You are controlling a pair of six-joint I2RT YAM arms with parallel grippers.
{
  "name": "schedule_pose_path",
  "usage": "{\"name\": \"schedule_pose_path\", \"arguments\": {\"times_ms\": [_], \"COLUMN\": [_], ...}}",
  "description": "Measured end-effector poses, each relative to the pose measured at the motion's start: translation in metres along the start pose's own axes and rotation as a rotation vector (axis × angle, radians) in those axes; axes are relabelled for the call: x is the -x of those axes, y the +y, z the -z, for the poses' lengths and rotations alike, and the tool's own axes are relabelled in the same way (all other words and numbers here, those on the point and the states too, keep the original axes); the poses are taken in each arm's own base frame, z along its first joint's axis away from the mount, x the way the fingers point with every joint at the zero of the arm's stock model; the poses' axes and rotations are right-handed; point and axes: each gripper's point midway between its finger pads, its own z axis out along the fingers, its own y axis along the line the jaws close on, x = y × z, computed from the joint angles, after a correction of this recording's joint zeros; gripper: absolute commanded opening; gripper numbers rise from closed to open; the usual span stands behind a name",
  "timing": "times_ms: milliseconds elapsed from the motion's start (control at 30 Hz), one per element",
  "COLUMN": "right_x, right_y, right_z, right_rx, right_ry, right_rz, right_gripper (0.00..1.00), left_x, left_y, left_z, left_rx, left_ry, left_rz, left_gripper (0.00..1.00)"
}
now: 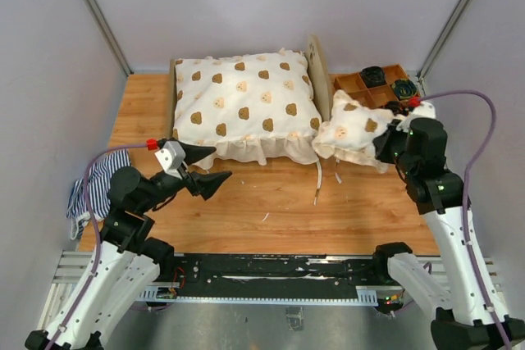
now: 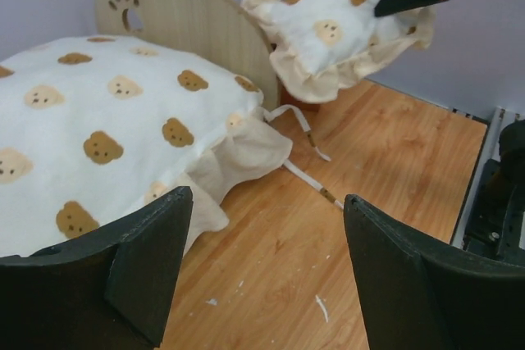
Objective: Set up the pet bed
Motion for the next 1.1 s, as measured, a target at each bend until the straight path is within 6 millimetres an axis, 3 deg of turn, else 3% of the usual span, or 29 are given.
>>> {"name": "schedule_pose_path", "arguments": {"times_ms": [133, 267, 367, 467, 600, 667, 767, 867, 900, 967, 1100], "right_x": [-0.020, -0.068, -0.098, -0.113, -0.118, -0.110, -0.092, -0.078, -0.075, -0.075, -0.083], "right_y": [0.077, 0.166, 0.214, 0.257, 0.279, 0.284, 0.292, 0.298, 0.300, 0.304, 0.310], "right_z": [0.005, 0.025, 0.040, 0.050, 0.055, 0.056, 0.062, 0.071, 0.073, 0.077, 0.082], "right_rx": [0.292, 0.568, 0.684, 0.744, 0.768, 0.775, 0.807, 0.842, 0.855, 0.884, 0.932], "right_ry": [0.074, 0.211, 0.284, 0.299, 0.275, 0.239, 0.168, 0.124, 0.117, 0.119, 0.146], "right_rz": [0.119, 0.285, 0.405, 0.490, 0.515, 0.494, 0.445, 0.403, 0.388, 0.365, 0.334], "right_gripper": [0.00, 0.00, 0.00, 0.00, 0.00, 0.00, 0.00, 0.00, 0.00, 0.00, 0.00], "left_x": [0.019, 0.032, 0.043, 0.049, 0.022, 0.004, -0.021, -0.032, -0.034, -0.035, -0.040], "left_y": [-0.015, -0.032, -0.039, -0.045, -0.043, -0.040, -0.033, -0.027, -0.025, -0.023, -0.018], "left_z": [-0.004, -0.009, -0.020, -0.033, -0.036, -0.032, -0.027, -0.027, -0.029, -0.031, -0.034], "left_rx": [-0.100, -0.238, -0.310, -0.362, -0.352, -0.329, -0.284, -0.249, -0.237, -0.219, -0.174], "left_ry": [-0.045, -0.060, -0.043, 0.005, 0.113, 0.163, 0.232, 0.265, 0.270, 0.268, 0.259], "left_rz": [-0.065, -0.190, -0.250, -0.273, -0.227, -0.193, -0.148, -0.133, -0.133, -0.134, -0.130], "left_gripper": [0.78, 0.71, 0.70, 0.71, 0.70, 0.68, 0.56, 0.51, 0.46, 0.22, 0.01]}}
